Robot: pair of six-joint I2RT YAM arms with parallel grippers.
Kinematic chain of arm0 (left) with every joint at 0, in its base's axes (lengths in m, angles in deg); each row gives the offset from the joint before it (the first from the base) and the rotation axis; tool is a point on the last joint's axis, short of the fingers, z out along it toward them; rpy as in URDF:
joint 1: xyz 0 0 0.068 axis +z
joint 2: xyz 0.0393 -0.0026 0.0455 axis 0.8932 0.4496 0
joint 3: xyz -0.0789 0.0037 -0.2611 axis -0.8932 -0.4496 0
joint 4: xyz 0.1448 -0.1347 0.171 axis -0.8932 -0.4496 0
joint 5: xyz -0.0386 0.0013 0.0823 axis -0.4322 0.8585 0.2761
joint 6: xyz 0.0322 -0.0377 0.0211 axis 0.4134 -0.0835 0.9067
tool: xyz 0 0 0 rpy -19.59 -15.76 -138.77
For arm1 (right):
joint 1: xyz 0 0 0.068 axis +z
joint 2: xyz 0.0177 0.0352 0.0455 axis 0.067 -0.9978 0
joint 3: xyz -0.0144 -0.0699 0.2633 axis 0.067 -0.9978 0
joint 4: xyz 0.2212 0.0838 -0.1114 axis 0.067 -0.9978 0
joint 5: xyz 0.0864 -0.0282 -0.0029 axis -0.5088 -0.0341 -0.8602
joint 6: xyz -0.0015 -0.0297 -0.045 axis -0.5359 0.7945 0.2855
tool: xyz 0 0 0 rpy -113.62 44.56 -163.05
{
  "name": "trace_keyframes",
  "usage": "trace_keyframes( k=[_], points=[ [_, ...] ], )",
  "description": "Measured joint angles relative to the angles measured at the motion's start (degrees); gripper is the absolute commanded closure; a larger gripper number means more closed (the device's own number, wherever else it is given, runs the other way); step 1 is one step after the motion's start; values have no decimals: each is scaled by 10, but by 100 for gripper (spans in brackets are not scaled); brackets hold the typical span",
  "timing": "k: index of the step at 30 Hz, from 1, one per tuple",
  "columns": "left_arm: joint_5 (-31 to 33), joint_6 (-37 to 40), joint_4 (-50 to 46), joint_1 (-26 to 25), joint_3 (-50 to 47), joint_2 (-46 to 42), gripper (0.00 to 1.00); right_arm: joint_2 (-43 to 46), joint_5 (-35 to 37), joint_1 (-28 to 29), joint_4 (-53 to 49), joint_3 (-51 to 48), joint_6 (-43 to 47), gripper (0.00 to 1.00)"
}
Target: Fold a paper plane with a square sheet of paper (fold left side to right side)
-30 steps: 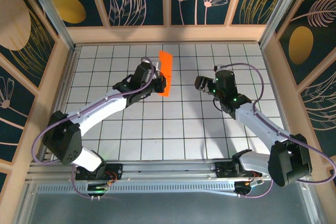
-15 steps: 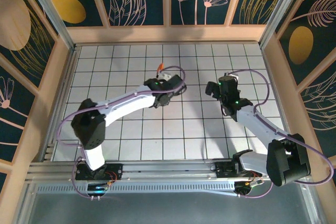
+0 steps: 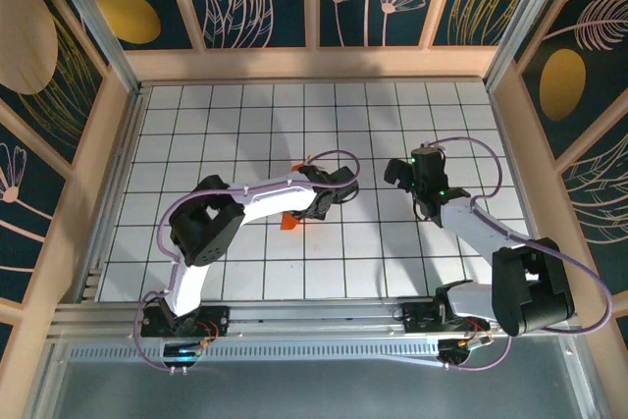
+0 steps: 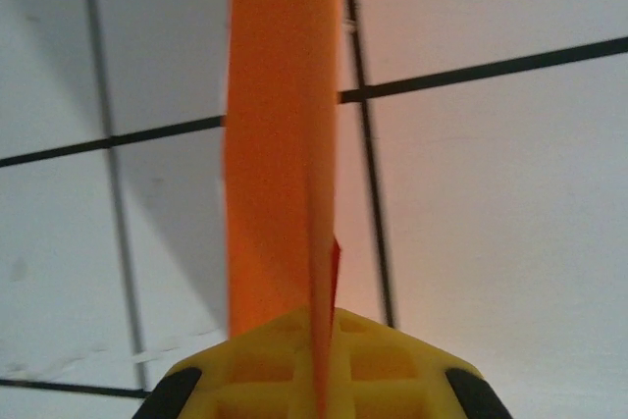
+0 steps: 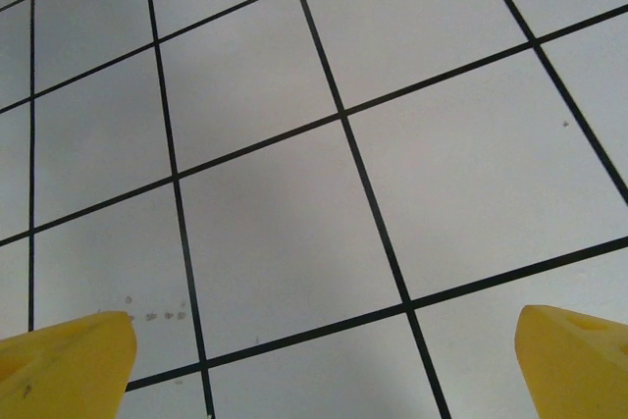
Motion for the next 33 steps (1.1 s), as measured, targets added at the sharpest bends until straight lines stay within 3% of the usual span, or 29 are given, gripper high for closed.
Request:
trace_keyframes(
  k=[7,13,22,33],
  points=[
    [-43,8,30,0,47,42,65,-6,-18,-4,11,-2,-1,1],
    [-90,25,70,5,83,55,50,-10,-47,-6,14,-2,0,1],
    [-218,32,189,47,32,34,45,-8,-125,-16,7,3,16,2],
    [-394,-16,457,166,-200,-155,41,-21,-295,-13,6,30,0,30]
  ],
)
